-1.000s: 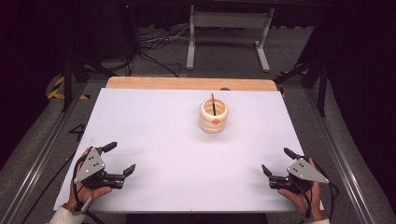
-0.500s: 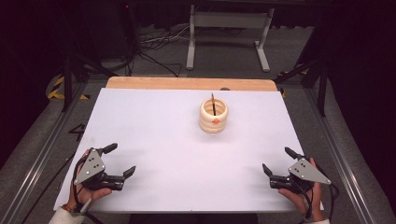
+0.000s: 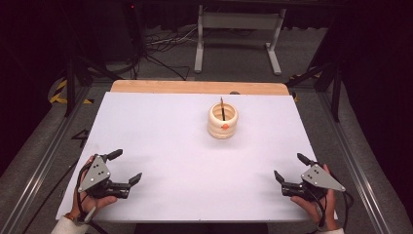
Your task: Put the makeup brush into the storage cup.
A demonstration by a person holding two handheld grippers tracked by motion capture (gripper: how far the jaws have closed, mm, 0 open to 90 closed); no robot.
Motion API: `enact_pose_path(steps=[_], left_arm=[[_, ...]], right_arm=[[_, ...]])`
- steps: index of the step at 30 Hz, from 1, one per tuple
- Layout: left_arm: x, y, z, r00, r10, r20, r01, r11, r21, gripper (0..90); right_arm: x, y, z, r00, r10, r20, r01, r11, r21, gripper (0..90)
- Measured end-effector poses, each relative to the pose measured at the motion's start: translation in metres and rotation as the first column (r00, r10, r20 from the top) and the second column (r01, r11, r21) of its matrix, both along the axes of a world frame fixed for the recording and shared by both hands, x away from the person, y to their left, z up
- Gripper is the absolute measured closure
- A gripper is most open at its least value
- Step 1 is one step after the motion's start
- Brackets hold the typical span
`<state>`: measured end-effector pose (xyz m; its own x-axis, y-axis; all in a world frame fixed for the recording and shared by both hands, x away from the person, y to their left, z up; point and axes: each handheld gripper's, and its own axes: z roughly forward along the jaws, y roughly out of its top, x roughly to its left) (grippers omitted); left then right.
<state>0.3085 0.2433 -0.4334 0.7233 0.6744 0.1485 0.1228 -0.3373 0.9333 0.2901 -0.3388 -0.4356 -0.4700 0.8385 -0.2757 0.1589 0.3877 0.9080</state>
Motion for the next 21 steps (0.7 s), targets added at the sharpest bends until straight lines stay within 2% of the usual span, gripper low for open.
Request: enact_pose_path(steps=[7,9,21], left_arm=[[0.0003,-0.0003,0.0,1.0,0.001,0.0,-0.001,1.0,0.003,4.6],[0.0003,-0.0005,-0.0001,1.0,0.001,-0.002,-0.001,1.0,0.001,4.7],[0.0036,-0.0009,-0.0018,1.0,-0.006,-0.007,0.006,1.0,0.006,4.7]], right_arm=[[-0.0008,0.0014,0.001,1.0,0.008,0.001,-0.008,1.0,-0.004,6.5],[-0.0017,0.0,0.0013,0.9993,0.036,0.001,-0.036,0.999,0.015,6.5],[0.0013,0.0026,-0.0004,0.9991,0.037,-0.022,-0.037,0.999,-0.001,6.8]])
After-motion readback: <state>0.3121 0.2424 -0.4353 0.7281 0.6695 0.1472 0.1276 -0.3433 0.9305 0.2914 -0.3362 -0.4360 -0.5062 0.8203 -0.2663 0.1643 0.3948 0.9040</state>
